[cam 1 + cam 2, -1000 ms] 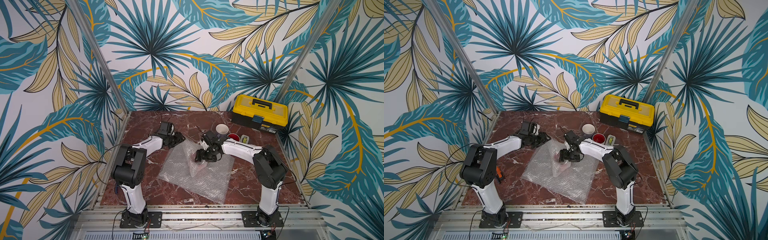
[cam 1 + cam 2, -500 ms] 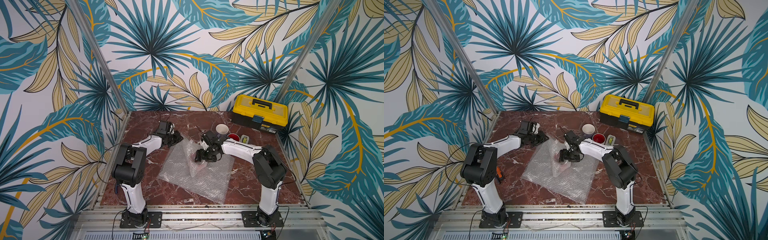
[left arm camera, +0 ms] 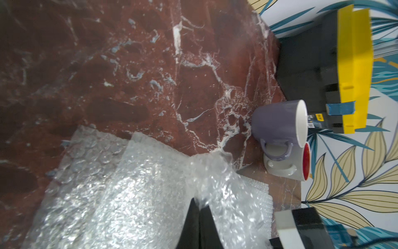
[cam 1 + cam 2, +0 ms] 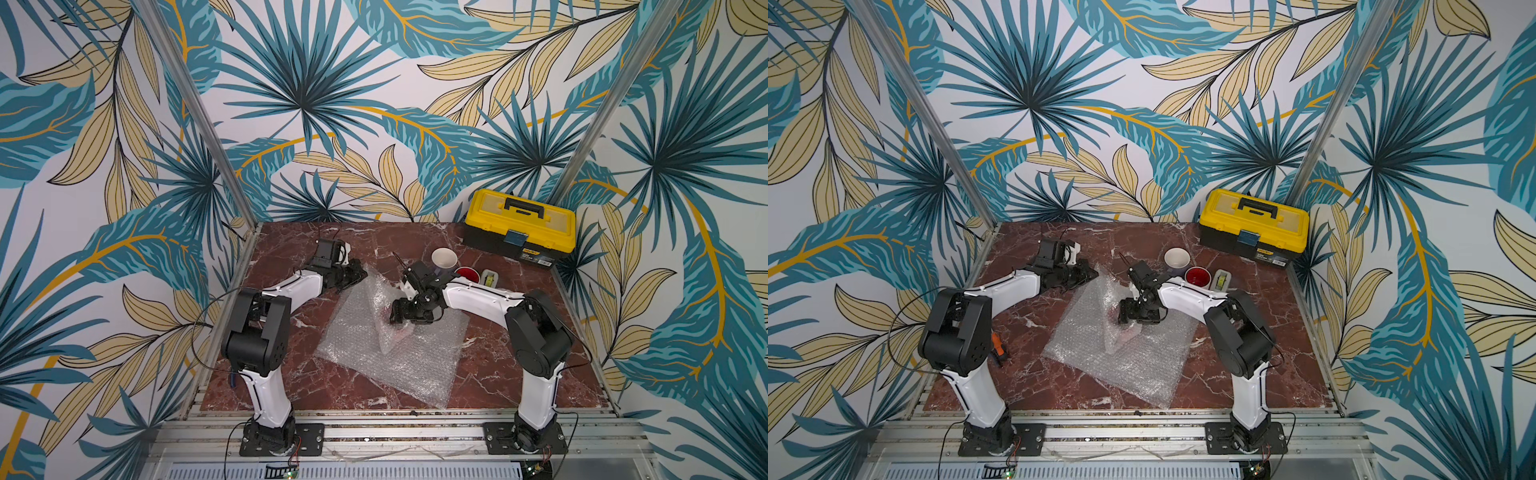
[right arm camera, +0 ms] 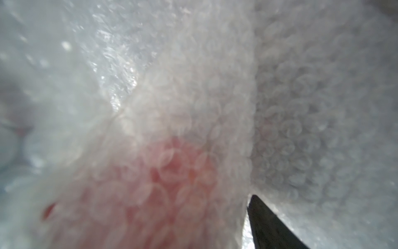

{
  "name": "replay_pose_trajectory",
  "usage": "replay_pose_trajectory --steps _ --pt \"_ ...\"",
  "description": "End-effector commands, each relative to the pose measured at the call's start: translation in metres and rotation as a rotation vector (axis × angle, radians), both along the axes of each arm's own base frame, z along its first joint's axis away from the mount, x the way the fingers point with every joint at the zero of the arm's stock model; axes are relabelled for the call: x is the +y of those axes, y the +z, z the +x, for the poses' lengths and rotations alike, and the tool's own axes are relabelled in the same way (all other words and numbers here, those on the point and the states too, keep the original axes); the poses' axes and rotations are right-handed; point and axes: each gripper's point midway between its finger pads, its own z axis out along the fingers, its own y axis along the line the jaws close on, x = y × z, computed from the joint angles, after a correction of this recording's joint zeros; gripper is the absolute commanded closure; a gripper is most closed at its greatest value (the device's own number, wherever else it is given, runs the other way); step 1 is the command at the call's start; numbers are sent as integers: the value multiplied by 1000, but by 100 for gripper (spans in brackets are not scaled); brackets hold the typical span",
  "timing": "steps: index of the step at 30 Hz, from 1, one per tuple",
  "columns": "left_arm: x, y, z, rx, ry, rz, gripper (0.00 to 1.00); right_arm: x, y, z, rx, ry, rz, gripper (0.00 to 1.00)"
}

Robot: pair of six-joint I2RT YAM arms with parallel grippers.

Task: Wrap mugs in bubble wrap
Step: Wrap the mug in bubble wrap.

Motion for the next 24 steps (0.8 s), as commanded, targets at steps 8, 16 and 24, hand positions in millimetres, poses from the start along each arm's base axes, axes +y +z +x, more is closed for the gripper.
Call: replay_pose_trajectory --steps 8,16,24 --pt "-29 55 -53 -161 -95 -93 100 -22 -30 -11 62 -27 -122 23" --pt "-44 64 -96 -185 -147 -101 100 -20 -29 -8 56 -46 -113 20" --pt "-57 49 -130 -161 -201 -85 100 -13 -18 -4 30 -64 -64 17"
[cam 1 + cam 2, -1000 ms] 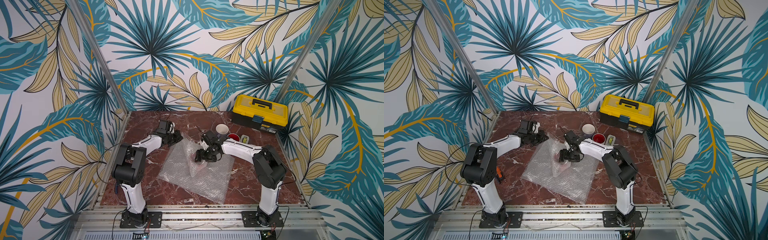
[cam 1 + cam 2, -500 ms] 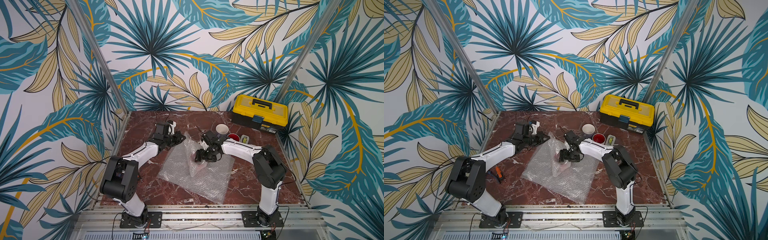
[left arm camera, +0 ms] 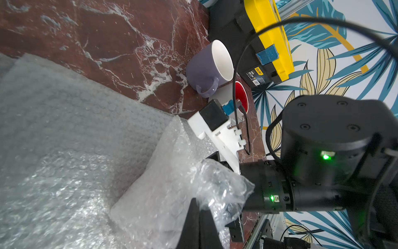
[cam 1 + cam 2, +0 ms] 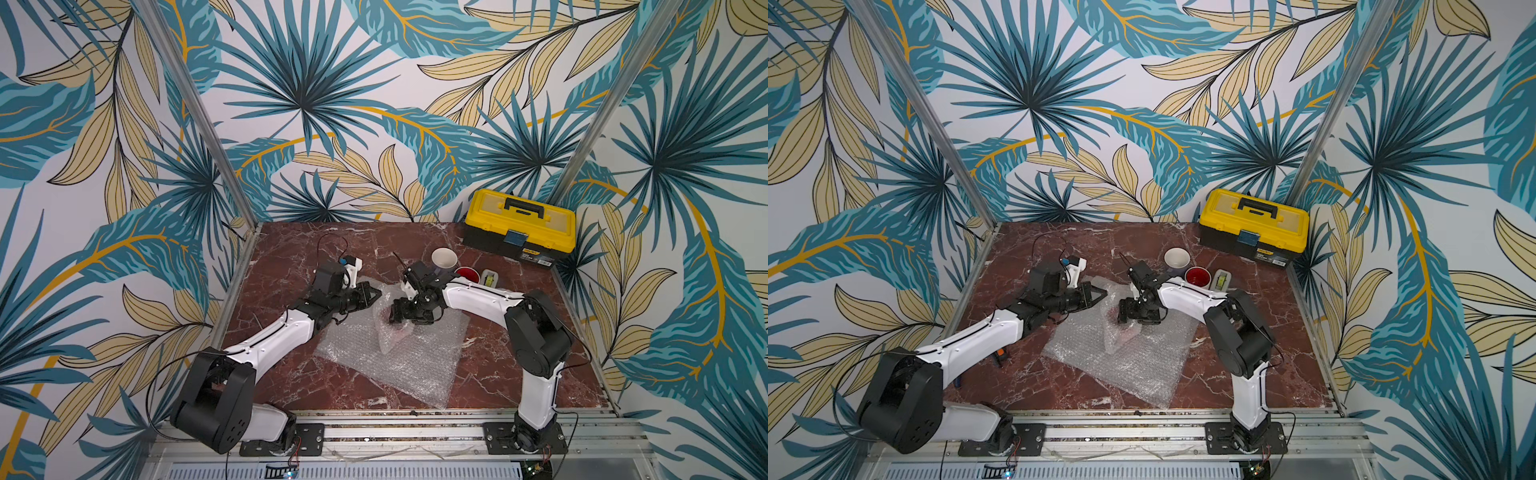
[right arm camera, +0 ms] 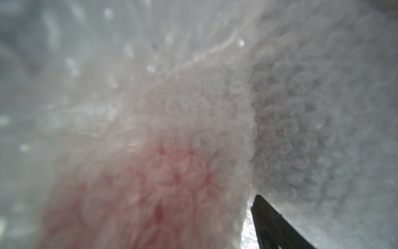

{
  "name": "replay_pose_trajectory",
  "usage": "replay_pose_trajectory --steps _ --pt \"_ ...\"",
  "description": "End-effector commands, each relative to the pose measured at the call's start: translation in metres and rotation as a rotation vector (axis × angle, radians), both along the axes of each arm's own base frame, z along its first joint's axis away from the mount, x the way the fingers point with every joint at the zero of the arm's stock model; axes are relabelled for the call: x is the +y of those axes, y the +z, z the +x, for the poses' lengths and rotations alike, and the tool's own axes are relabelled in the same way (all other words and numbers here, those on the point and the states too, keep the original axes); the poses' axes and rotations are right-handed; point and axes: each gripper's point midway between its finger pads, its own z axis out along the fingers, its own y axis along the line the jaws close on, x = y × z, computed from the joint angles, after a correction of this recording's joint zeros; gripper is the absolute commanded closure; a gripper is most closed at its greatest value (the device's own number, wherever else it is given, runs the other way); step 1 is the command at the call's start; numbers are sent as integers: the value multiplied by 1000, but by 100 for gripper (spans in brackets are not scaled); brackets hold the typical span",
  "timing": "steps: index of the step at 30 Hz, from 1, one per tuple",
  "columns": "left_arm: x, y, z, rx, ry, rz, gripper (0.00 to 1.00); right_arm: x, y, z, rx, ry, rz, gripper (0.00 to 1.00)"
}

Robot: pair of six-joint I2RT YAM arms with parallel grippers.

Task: Wrap mugs in bubble wrap
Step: Wrap the mug in bubble wrap.

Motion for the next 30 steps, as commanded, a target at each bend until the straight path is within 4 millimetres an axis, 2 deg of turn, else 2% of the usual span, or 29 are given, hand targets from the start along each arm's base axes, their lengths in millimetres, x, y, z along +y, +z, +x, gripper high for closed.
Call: replay_pose_trajectory --steps 1,4,10,23,27,30 --pt "-10 -8 -15 -7 -39 8 100 -12 -14 -3 13 -37 -55 17" --pt "-18 -14 -24 0 -74 21 100 -10 -6 -1 -10 -43 -33 16" --pt "-20 -36 -36 40 -96 53 100 -13 19 2 -73 -52 -14 15" --pt "-29 -75 -52 112 -156 111 100 -47 73 2 -231 -91 -91 15" --pt "-29 -81 -53 125 -159 119 100 -29 91 2 -269 -67 38 12" --pt "-30 -83 -54 130 -163 121 100 -11 92 0 -243 -33 130 10"
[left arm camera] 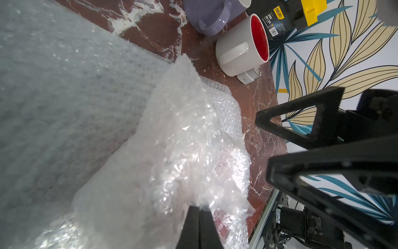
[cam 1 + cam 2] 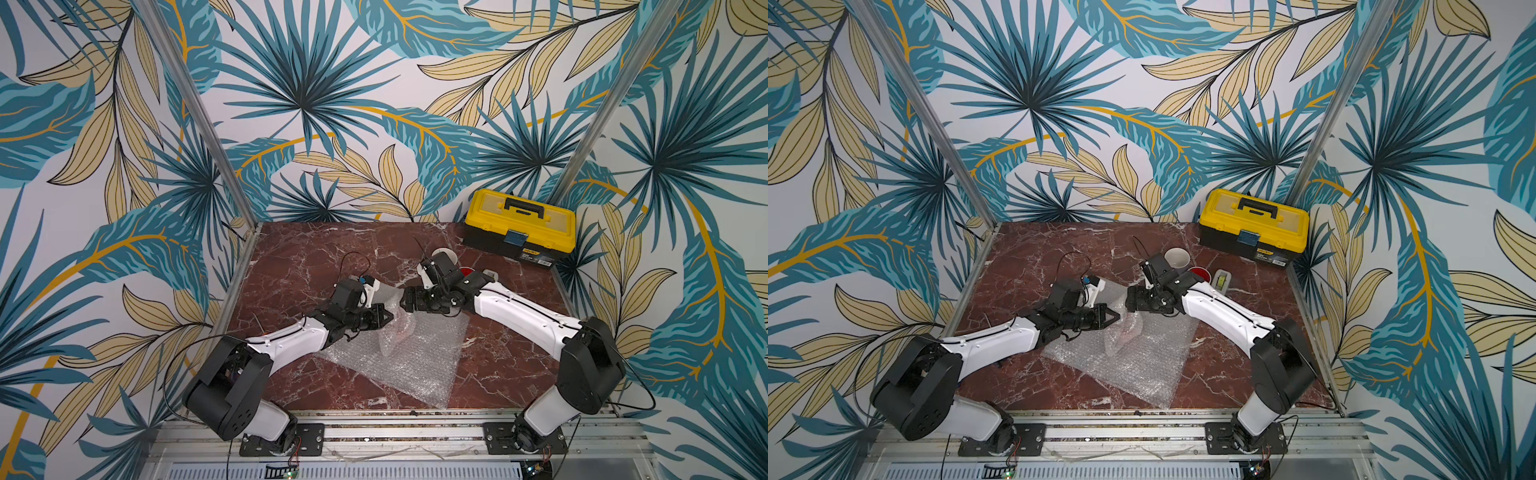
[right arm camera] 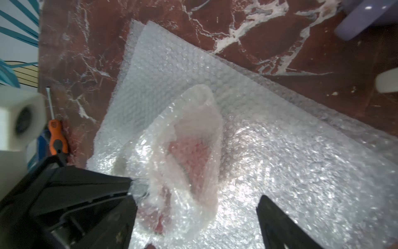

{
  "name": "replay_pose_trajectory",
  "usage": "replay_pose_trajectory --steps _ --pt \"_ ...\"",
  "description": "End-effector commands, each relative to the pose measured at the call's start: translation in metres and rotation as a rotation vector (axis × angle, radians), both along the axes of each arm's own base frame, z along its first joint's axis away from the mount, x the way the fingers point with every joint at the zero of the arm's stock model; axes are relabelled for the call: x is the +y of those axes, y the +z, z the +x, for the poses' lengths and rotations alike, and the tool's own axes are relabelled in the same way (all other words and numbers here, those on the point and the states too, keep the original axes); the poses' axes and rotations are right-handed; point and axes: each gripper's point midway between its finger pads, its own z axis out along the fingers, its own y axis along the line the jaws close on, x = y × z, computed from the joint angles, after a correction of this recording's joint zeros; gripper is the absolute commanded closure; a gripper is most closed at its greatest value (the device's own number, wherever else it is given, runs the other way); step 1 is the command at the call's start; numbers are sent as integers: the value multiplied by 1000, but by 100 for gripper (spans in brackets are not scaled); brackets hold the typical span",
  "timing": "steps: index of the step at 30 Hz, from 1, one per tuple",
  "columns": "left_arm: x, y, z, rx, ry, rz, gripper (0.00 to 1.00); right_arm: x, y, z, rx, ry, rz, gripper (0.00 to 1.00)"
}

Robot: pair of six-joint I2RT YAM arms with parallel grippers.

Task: Wrap mugs in bubble wrap
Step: Wrap the mug in bubble wrap.

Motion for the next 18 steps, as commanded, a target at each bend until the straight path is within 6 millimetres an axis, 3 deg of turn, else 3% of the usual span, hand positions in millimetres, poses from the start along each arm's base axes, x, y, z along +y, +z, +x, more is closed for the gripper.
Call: replay_pose_trajectory --steps 1,9,18 --pt "3 -26 -17 64 -30 44 100 17 -5 -4 32 47 82 9" --pt "1 -24 -19 58 -42 40 100 10 -54 -2 134 15 -29 10" --pt "-1 -9 -22 1 -67 29 100 2 -113 -14 256 2 -111 12"
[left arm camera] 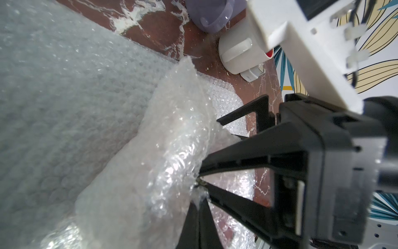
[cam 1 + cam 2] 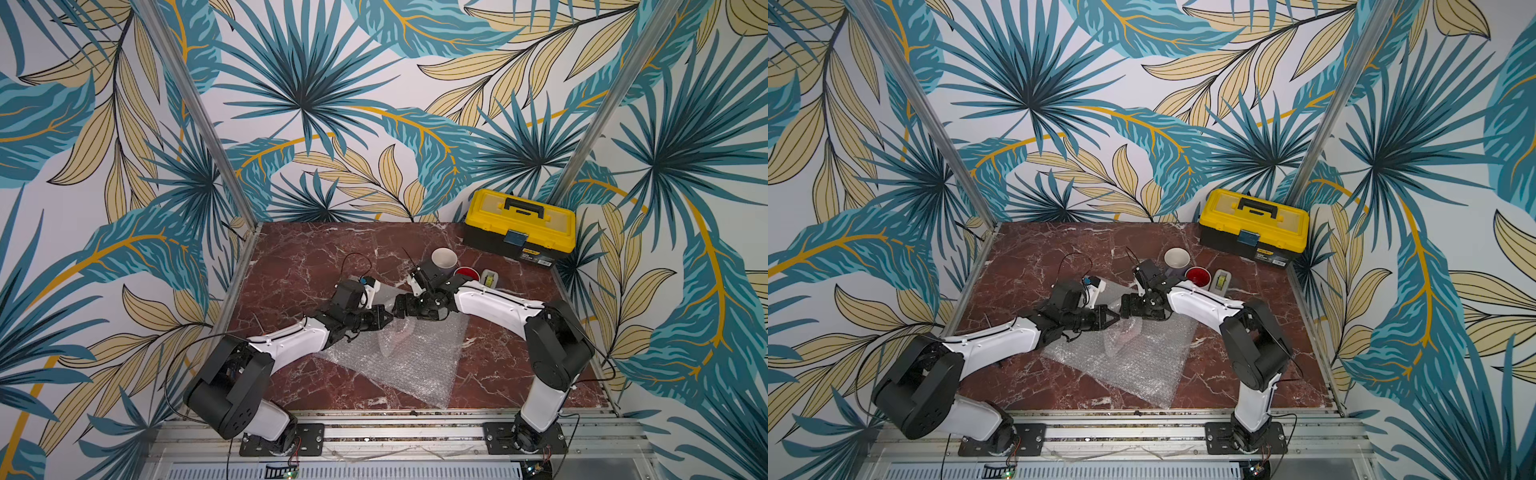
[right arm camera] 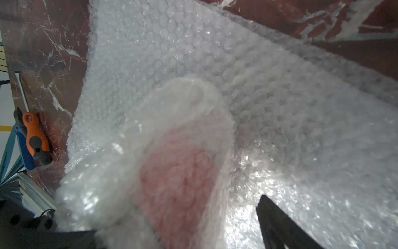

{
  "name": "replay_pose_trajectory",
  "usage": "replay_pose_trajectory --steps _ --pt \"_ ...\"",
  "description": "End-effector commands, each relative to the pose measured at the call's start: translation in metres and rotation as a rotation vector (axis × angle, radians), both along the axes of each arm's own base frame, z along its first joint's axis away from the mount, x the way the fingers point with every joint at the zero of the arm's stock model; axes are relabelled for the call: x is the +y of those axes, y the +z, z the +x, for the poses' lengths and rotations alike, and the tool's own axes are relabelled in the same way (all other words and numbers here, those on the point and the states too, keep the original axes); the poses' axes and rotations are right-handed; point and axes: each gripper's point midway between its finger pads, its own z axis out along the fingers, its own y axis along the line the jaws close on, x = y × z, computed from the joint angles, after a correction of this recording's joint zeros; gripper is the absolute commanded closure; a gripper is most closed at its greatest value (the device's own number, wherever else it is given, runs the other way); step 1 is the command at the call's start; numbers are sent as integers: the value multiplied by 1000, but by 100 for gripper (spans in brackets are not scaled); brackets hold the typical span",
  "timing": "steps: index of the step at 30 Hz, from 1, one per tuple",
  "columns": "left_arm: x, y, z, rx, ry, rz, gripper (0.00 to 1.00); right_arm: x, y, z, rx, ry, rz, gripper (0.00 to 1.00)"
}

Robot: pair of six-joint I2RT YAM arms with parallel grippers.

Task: Wrap mugs in bubble wrap
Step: Wrap the mug in bubble wrap.

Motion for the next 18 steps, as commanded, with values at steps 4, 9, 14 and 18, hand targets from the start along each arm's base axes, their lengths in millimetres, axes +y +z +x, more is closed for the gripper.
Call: replay_pose_trajectory --steps 4,9,14,18 --pt "-1 2 -21 -5 -57 -4 100 -15 -56 -21 137 -7 -106 12" --pt "2 21 -20 -51 -37 -22 93 -16 -62 -24 151 2 -122 12" --pt "13 31 -14 -81 33 2 91 -16 -61 -23 147 2 -122 13" --pt "29 36 -4 -101 139 57 87 -15 -60 -22 147 5 -121 13"
